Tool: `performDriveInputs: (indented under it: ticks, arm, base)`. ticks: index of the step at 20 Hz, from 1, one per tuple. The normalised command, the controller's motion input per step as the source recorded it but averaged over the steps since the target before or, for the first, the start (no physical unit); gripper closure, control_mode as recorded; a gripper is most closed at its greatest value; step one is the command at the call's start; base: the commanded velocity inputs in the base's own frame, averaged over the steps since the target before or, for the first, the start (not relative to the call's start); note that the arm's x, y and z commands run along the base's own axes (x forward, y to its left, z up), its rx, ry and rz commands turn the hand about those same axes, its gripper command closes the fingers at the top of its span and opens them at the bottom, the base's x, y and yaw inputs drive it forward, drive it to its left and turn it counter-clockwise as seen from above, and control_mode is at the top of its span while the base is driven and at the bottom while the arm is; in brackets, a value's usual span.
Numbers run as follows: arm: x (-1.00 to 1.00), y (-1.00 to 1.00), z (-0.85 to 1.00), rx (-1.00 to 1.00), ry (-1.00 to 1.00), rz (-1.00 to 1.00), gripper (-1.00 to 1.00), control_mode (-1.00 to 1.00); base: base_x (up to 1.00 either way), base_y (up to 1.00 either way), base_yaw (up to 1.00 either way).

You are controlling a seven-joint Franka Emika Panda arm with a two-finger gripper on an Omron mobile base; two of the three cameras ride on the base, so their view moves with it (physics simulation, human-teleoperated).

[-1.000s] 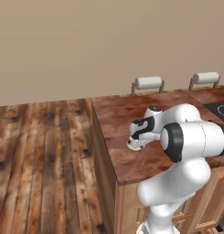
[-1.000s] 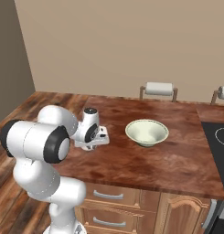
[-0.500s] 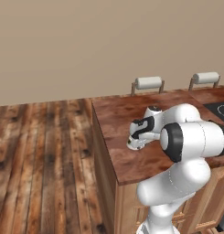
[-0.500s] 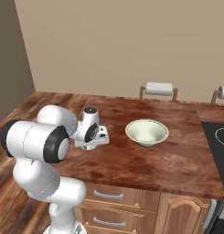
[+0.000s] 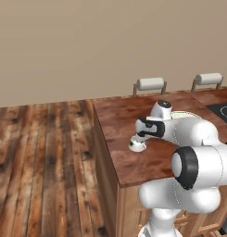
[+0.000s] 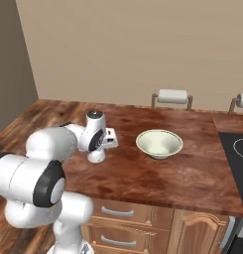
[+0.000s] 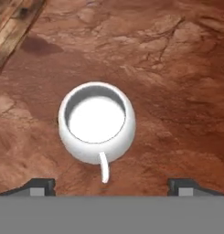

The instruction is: Clear the mugs and bowl far away from the sink.

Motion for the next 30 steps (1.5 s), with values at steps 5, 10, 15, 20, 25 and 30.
performDriveInputs:
  ticks: [5,10,15,20,25,30]
  arm:
    - [-0.71,0.0,1.0,0.02,-0.36,-0.04,-1.0,-1.0]
    - [-0.9,0.0,0.98,0.0,-0.16,-0.07,-1.0,-1.0]
    - [-0.88,0.01,0.64,0.0,-0.14,-0.02,-1.0,-1.0]
    - [0.0,0.0,0.0,0.0,0.0,0.0,-1.0,1.0]
    - [0.0,0.0,0.0,0.0,0.0,0.0,-1.0,1.0]
    - [0.0,0.0,0.0,0.0,0.0,0.0,-1.0,1.0]
  base:
    - [0.0,0.0,0.0]
    - [0.0,0.0,0.0]
    - [0.0,0.0,0.0]
    - [-0.29,-0.04,-0.12]
    - [-0.68,-0.03,-0.85]
    - [-0.23,0.11,-1.0]
